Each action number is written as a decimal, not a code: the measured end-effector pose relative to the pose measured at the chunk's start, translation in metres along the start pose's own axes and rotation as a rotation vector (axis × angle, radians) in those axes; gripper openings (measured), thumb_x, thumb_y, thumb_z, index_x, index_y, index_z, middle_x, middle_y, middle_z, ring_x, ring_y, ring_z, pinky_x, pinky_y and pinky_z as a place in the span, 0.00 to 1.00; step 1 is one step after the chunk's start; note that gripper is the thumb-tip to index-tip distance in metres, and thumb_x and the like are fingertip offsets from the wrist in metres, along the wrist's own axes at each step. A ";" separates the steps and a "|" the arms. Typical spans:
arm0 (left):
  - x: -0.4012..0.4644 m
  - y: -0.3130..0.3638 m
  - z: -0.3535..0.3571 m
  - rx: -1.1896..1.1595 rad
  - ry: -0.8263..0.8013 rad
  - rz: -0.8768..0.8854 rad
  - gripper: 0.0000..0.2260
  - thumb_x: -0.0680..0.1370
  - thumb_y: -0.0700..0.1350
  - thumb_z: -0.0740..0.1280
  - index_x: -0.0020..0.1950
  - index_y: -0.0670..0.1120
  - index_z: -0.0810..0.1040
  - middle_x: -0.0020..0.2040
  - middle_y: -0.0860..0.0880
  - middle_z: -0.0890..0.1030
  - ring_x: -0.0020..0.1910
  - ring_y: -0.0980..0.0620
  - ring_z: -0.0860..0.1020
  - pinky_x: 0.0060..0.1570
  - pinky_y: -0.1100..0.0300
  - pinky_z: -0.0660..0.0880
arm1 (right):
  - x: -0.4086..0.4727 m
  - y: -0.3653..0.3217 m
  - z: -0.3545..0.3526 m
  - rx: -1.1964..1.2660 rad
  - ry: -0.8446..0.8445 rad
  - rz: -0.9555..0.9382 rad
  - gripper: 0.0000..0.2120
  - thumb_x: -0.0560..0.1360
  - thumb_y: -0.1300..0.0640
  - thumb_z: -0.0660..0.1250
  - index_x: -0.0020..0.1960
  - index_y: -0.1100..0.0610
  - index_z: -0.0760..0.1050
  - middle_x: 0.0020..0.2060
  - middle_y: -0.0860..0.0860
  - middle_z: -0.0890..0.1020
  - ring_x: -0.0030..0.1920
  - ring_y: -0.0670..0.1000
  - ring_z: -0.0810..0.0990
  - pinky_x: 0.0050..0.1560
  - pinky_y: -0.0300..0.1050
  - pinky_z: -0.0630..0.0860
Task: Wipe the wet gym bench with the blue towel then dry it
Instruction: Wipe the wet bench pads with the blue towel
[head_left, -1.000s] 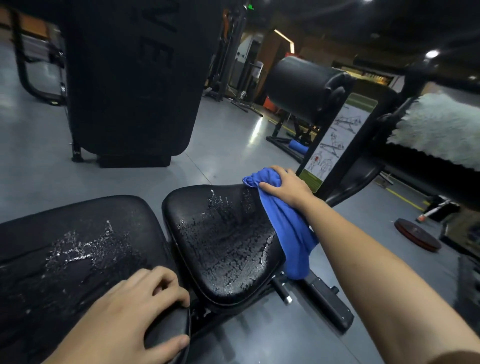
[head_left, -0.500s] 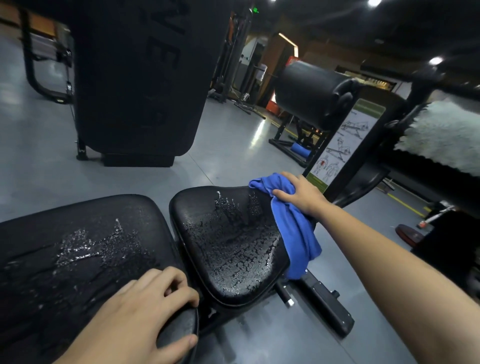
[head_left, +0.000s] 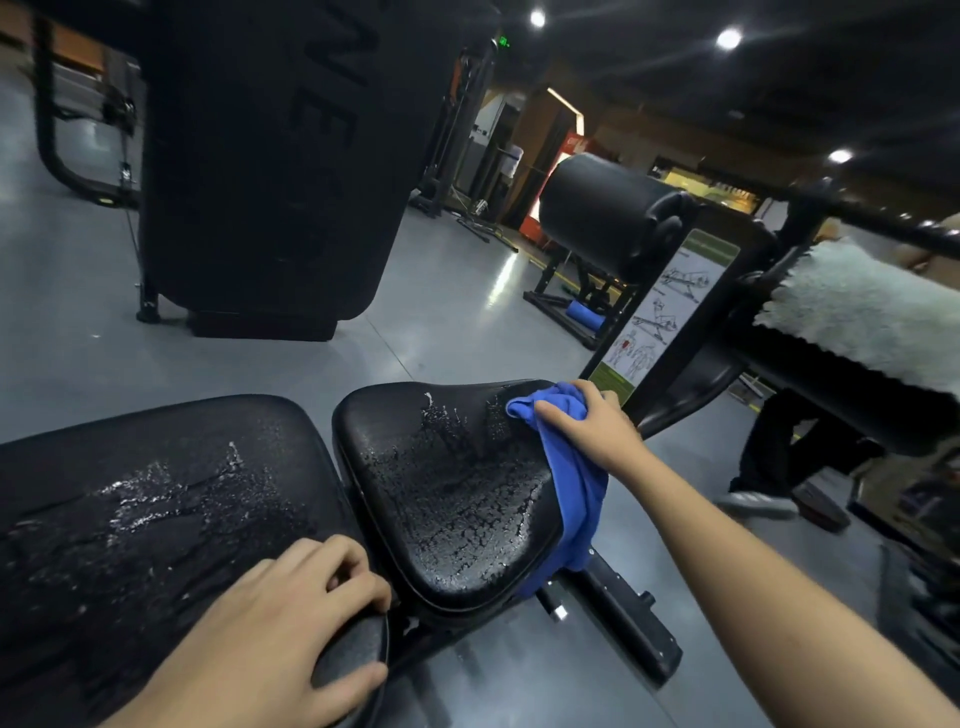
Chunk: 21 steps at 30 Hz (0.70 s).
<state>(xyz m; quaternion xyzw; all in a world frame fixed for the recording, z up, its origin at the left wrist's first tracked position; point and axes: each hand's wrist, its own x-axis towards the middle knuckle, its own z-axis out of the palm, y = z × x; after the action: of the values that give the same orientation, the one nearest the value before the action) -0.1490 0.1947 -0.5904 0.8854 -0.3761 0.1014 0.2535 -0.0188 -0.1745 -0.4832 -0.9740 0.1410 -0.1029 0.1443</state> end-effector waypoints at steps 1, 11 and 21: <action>0.001 0.000 0.000 0.005 -0.004 0.005 0.18 0.64 0.72 0.66 0.49 0.67 0.71 0.48 0.64 0.69 0.41 0.63 0.72 0.36 0.68 0.71 | 0.005 -0.003 0.003 -0.039 0.020 -0.005 0.37 0.67 0.22 0.60 0.71 0.37 0.64 0.66 0.52 0.70 0.64 0.58 0.74 0.59 0.55 0.72; 0.004 -0.004 0.003 0.054 0.005 0.032 0.19 0.63 0.72 0.66 0.49 0.67 0.70 0.47 0.63 0.68 0.41 0.65 0.65 0.42 0.69 0.66 | 0.066 -0.034 0.013 -0.176 -0.082 -0.221 0.25 0.73 0.28 0.61 0.66 0.36 0.72 0.57 0.50 0.75 0.58 0.55 0.77 0.55 0.50 0.71; 0.005 -0.004 0.005 0.058 0.005 0.023 0.19 0.63 0.72 0.66 0.48 0.66 0.71 0.47 0.63 0.68 0.41 0.63 0.68 0.36 0.68 0.70 | 0.054 -0.040 0.025 -0.194 -0.133 -0.486 0.29 0.71 0.27 0.57 0.67 0.37 0.70 0.55 0.48 0.74 0.58 0.50 0.74 0.57 0.47 0.68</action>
<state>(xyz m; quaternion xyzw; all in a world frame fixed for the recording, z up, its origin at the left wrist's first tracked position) -0.1423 0.1913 -0.5940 0.8879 -0.3823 0.1172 0.2274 0.0480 -0.1478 -0.4858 -0.9932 -0.0978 -0.0563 0.0304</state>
